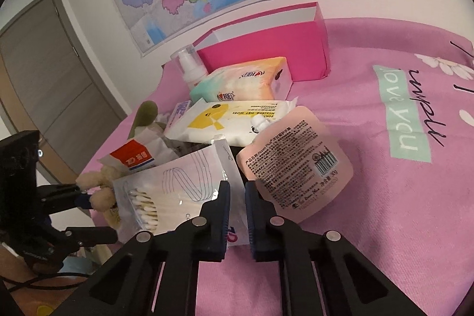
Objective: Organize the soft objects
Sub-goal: 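Grasp the clear cotton-swab bag with the left tool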
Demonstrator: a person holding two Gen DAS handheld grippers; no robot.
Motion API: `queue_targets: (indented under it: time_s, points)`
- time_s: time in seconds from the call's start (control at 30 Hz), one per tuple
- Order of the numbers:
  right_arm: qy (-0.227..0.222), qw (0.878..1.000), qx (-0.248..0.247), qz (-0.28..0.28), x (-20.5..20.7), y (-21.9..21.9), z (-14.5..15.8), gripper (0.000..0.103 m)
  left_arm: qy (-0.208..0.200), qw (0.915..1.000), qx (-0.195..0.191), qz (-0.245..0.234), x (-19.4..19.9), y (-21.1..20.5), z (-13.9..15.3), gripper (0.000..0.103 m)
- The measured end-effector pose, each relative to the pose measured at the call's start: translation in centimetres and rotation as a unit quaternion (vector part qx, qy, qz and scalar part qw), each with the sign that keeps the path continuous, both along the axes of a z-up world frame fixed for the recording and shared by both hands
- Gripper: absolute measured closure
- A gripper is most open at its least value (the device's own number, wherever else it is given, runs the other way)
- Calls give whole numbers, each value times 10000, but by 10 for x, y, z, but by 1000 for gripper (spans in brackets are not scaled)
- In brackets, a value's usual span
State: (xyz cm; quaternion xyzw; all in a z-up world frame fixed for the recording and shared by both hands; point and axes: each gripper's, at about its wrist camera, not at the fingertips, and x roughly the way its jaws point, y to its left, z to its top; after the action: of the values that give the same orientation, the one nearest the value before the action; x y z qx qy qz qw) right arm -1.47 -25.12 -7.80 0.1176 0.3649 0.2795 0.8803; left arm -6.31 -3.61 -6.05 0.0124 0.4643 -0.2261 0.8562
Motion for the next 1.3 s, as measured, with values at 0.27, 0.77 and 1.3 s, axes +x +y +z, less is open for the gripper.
queue_targets:
  time_s: [0.27,0.77,1.3]
  points:
    - [248,9996,60,122,3,-4,-8,81,72,9998,209,13,16,-12,-4,76]
    - [-337,9988,-213,-293,-16,-17,10,61,353,9990,203,-179,27,-33,-13,85]
    - [436,9983,188,325,0,-35,-13,86,362,9984,221,-368,31,-48,-10,81]
